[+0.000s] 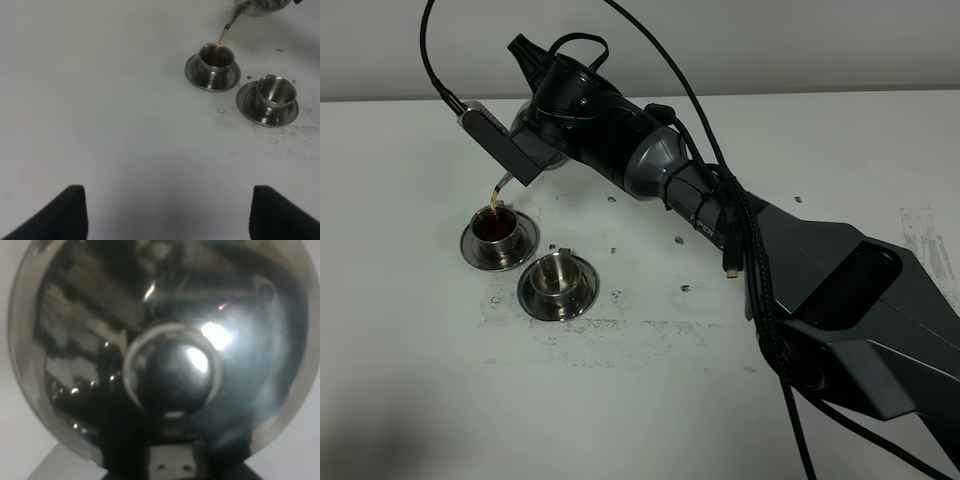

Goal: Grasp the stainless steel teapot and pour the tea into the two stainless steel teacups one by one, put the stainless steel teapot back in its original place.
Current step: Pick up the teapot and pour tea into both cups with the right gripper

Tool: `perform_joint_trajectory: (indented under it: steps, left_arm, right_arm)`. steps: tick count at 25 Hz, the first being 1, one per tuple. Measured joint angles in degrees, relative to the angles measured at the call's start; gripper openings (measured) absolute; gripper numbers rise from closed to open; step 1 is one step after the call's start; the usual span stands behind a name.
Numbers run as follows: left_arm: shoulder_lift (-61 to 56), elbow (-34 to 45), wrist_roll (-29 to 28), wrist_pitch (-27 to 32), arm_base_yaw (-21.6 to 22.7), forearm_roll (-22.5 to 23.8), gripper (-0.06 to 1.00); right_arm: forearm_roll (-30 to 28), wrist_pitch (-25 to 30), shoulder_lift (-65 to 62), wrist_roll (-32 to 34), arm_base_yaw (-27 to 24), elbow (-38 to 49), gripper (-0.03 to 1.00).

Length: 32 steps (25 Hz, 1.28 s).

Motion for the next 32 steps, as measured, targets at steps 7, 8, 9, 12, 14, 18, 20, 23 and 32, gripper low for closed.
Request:
perform_joint_trajectory:
  steps: [7, 8, 9, 12, 14, 18, 20, 23, 32]
  left_arm:
    - [0.00, 0.00, 0.00, 0.00, 0.00, 0.00, 0.64]
    - [0.00, 0.00, 0.00, 0.00, 0.00, 0.00, 0.64]
    - [0.00, 0.00, 0.00, 0.00, 0.00, 0.00, 0.64]
    - [0.00, 0.00, 0.00, 0.00, 0.00, 0.00, 0.64]
    - [0.00, 0.00, 0.00, 0.00, 0.00, 0.00, 0.64]
    - [0.00, 0.00, 0.00, 0.00, 0.00, 0.00, 0.64]
    - [0.00, 0.00, 0.00, 0.00, 0.00, 0.00, 0.64]
    - [0.00, 0.00, 0.00, 0.00, 0.00, 0.00, 0.64]
    - [0.00, 0.00, 0.00, 0.00, 0.00, 0.00, 0.64]
  right_arm:
    - [0.58, 0.48, 0.00, 0.06, 0.00, 0.00, 0.17]
    - [0.85, 0.54, 0.00, 0.06, 0.00, 0.00, 0.17]
    - [1.27, 0.76, 0.00, 0.06, 0.00, 0.00, 0.17]
    - [3.01, 1.65, 0.00, 0.06, 0.05, 0.00, 0.17]
    - [4.56, 2.33, 0.00, 0.06, 0.05, 0.00, 0.17]
    - [8.43, 4.47, 0.00, 0.06, 0.05, 0.00, 0.17]
    - [10.34, 5.51, 0.00, 0.06, 0.05, 0.00, 0.17]
    - [11.27, 6.12, 0.00, 1.21, 0.05, -0.06, 0.17]
    - [14.79, 9.61, 0.00, 16.62, -0.13, -8.11, 0.17]
